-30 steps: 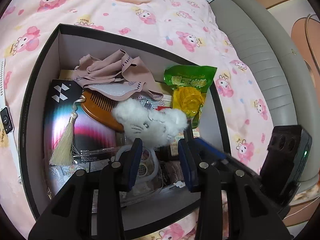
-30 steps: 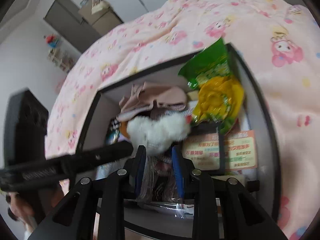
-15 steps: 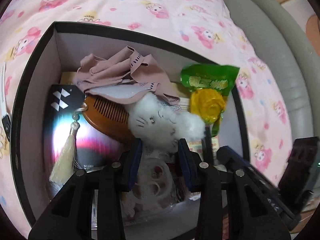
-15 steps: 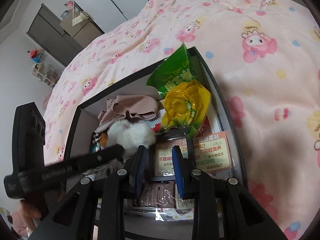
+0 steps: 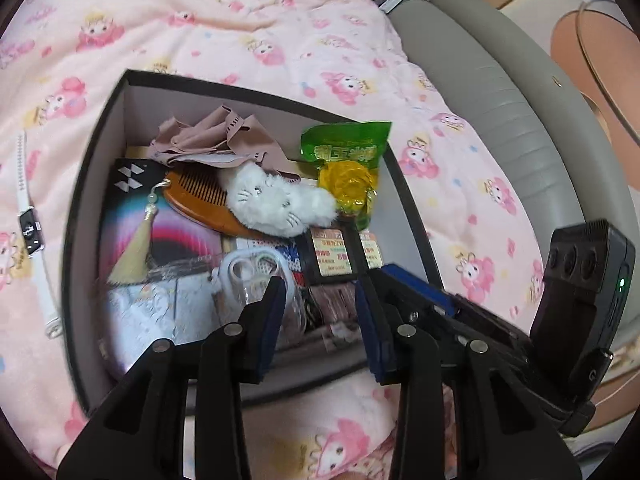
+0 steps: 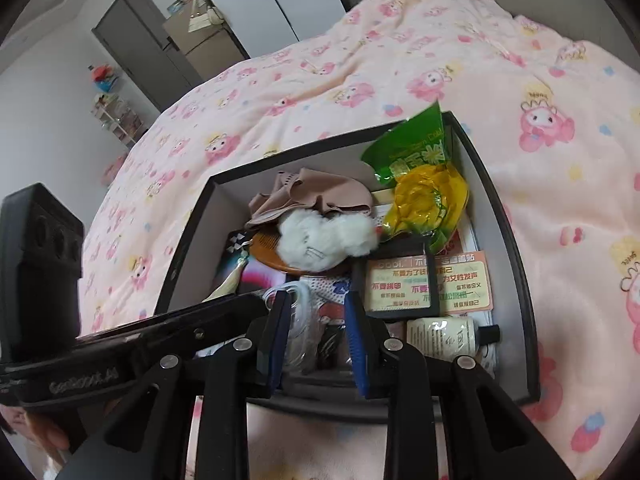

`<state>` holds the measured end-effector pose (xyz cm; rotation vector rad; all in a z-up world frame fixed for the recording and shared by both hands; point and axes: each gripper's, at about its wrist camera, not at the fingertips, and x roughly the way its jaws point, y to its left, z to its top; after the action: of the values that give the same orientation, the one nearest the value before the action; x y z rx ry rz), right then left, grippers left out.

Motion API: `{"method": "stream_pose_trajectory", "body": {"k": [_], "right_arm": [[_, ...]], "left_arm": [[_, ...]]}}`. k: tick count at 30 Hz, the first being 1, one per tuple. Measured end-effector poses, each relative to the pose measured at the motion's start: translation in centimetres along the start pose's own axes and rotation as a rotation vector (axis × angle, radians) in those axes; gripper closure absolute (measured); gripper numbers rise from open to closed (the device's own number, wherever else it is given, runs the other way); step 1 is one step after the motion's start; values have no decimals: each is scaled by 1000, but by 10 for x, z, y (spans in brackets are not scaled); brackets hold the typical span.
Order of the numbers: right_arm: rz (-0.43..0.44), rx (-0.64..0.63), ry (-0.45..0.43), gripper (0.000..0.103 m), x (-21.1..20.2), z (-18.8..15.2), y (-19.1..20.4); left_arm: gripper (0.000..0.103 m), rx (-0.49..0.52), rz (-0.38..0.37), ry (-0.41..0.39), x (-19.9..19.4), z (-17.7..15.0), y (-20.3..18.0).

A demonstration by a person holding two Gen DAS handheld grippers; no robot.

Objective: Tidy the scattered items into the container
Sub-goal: 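Withdraw the left tool from the box toward the white watch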

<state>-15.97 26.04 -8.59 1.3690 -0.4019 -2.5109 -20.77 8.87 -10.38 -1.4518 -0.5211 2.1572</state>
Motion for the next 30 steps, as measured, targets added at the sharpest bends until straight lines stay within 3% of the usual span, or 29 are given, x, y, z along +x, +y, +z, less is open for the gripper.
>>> {"method": "stream_pose_trajectory", "body": {"k": [4, 9, 13, 17, 24, 30], "right_arm": [[-32, -75, -50, 79, -16, -6, 19], [-5, -25, -97, 79, -28, -37, 28], [7, -26, -86, 79, -26, -66, 41], [16, -81, -84, 79, -27, -73, 66], [77, -217, -75, 79, -20, -75, 126], [140, -270, 4, 79, 16, -89, 171]], "left_arm": [[67, 30, -6, -2, -19, -16, -2], [67, 63, 21, -30, -44, -47, -4], [69, 94, 44, -37, -59, -69, -4], [68, 93, 63, -59, -81, -82, 9], [67, 1, 75, -115, -122, -95, 51], [67, -165, 104, -136, -142, -104, 123]]}}
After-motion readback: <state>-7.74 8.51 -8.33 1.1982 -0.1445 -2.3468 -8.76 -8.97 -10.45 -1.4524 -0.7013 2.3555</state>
